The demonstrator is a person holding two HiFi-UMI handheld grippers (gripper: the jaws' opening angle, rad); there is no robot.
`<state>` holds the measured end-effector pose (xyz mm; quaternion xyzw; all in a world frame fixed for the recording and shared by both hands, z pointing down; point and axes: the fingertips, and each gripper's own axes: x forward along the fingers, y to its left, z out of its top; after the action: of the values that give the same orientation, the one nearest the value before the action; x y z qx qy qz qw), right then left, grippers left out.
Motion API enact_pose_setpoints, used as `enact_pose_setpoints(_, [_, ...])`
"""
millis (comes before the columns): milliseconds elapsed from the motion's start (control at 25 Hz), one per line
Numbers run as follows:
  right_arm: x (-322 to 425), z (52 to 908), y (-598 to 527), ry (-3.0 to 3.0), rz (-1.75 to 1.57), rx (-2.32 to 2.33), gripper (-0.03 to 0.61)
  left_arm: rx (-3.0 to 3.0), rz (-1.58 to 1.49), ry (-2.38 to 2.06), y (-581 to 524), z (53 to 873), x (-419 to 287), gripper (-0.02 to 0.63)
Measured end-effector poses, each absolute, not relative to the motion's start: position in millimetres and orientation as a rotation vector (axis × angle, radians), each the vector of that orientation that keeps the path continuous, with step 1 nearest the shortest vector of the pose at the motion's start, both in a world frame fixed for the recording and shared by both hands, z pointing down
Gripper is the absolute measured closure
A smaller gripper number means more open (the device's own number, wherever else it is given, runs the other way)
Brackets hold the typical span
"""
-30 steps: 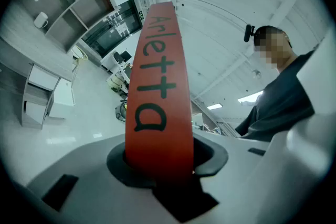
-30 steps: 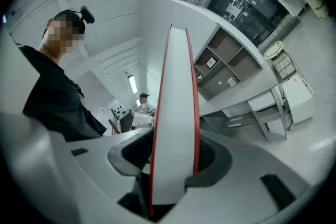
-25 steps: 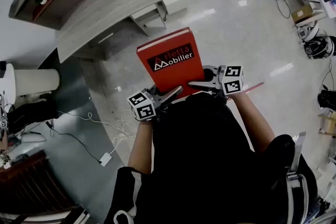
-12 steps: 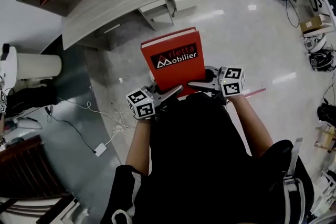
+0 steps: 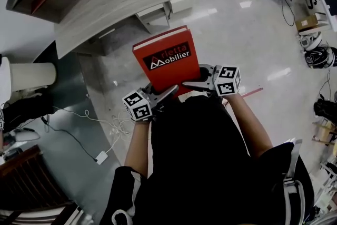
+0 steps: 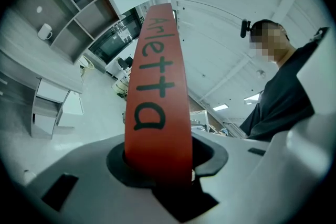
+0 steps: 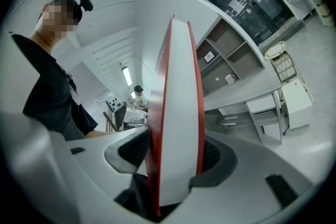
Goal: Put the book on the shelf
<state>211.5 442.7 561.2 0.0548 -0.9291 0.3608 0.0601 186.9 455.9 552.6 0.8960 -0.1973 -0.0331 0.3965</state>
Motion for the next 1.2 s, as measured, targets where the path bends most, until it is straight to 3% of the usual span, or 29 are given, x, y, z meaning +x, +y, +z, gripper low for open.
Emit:
enact_pose_setpoints(480, [142,561,315,-2.758,1.12,0.213,0.334,2.271,-0.107,-0.488,327,551,117,0.448])
enact_pose_setpoints(720, [66,557,227,-2.736,1.105,0.246,0.324,2.272,-0.113,-0.508,241,546,41,0.446])
enact_pose_setpoints(920, [54,544,217,-2.742,1.072,0.267,0.316,2.299,-0.102,-0.509,231,532,28,0.446])
enact_pose_setpoints(1200, [-25,554,142,-2.693,1.078,0.387,0.282,2.303,-0.098,-0.527,157,539,-55,0.446])
